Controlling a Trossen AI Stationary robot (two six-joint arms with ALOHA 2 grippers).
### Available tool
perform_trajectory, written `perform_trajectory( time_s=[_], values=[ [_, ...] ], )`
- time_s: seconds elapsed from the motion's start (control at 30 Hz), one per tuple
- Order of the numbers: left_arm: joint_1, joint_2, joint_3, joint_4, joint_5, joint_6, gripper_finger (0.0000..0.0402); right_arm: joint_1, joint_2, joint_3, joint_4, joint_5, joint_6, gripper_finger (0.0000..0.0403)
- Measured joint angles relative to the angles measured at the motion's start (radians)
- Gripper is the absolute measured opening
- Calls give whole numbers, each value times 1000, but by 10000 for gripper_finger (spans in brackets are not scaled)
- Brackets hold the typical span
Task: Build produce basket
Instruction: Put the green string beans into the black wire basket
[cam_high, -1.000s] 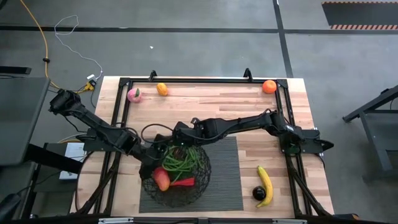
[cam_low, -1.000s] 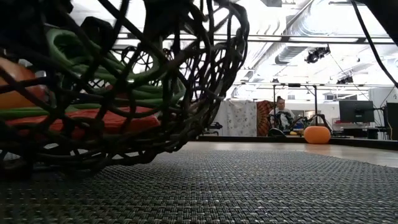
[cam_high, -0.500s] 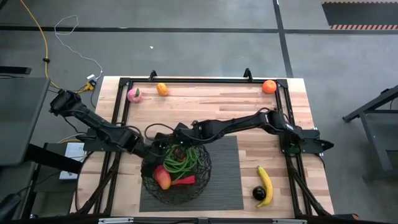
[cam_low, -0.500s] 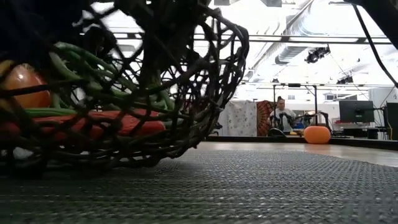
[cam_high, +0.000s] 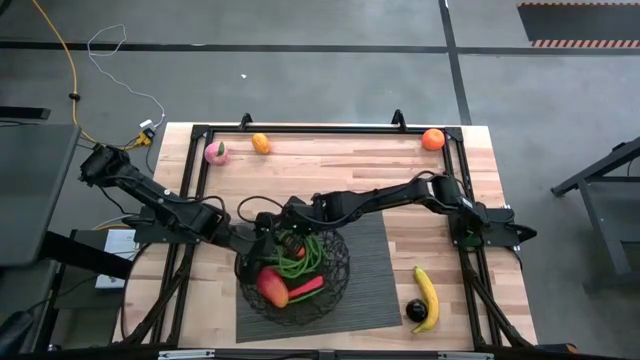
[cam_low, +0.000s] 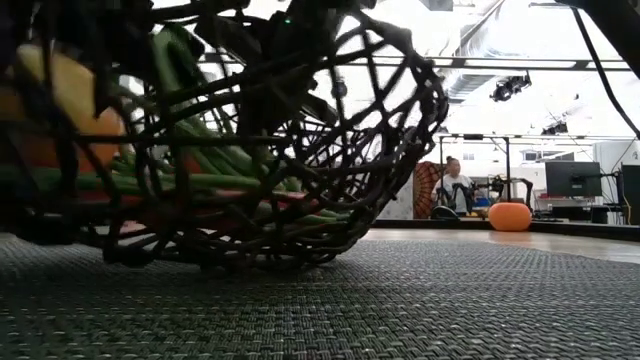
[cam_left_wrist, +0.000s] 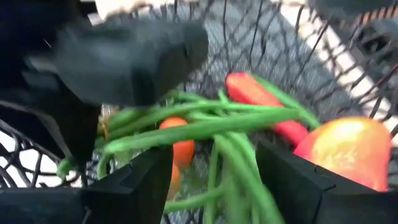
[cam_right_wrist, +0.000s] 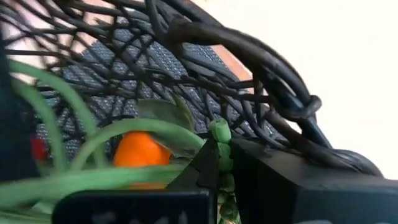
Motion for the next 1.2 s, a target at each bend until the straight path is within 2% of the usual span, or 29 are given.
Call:
perform_trajectory(
  time_s=[0.43,0.83,1.03,1.2],
  values=[
    [49,-11,0,89,-3,-128,220,-3,2,-2,-1,-16,-10,3],
    [47,-11,0,114,-98,-271,220,-6,-7,-4,37,-41,-74,3],
    [43,-20,7,206,-126,-187,220,-5,-91,-5,3,-31,-143,3],
    [44,-24,11,205,-138,-69,220,-5,-151,-5,-43,-42,-159,3]
  ],
)
